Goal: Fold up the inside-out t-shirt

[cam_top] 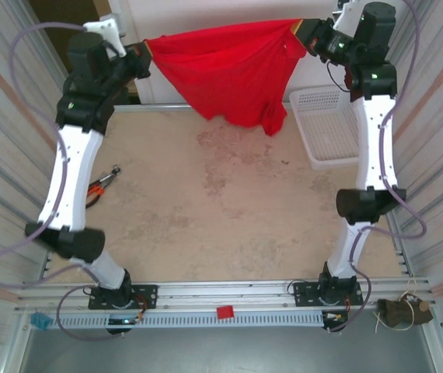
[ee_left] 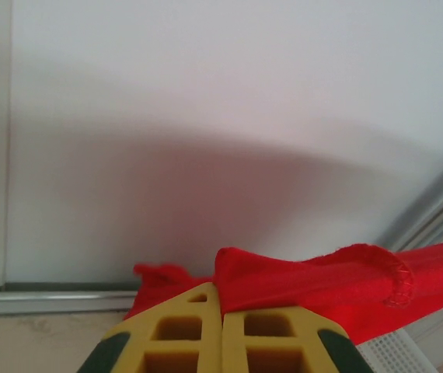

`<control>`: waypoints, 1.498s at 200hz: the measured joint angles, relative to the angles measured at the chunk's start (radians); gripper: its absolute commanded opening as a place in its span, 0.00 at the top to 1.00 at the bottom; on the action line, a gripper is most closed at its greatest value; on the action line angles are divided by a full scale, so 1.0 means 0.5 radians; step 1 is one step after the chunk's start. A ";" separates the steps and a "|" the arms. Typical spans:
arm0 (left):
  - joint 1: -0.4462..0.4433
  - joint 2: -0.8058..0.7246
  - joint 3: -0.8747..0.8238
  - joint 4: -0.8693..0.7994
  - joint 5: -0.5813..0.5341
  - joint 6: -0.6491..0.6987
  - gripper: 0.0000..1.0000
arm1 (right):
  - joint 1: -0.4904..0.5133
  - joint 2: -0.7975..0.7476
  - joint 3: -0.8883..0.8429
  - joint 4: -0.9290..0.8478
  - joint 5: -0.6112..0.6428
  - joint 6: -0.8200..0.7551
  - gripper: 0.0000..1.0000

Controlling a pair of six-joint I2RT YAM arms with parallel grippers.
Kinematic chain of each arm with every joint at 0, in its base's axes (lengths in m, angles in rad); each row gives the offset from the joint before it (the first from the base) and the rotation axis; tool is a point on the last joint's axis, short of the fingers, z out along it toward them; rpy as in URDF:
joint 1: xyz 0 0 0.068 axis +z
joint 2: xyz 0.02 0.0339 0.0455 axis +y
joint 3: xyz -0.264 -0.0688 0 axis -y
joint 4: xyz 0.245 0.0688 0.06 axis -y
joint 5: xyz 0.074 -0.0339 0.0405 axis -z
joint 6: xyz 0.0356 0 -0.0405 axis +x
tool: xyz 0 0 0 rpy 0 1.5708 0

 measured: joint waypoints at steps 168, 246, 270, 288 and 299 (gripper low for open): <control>-0.039 -1.980 -3.178 0.069 -0.396 -0.701 0.27 | 0.983 -1.529 -3.923 0.465 0.957 -0.302 0.75; -0.278 0.062 -1.714 0.289 -0.341 -0.224 0.29 | 0.882 -1.444 -3.497 0.304 1.087 -0.385 0.36; -0.278 0.629 -1.038 0.265 -0.341 -0.089 0.31 | 0.700 -1.385 -3.362 0.304 1.093 -0.413 0.35; -0.279 0.977 -0.605 0.205 -0.340 -0.023 0.31 | 0.604 -1.251 -3.294 0.322 1.089 -0.414 0.35; -0.279 1.196 -0.350 0.160 -0.338 0.004 0.31 | 0.579 -1.150 -3.269 0.334 1.086 -0.413 0.35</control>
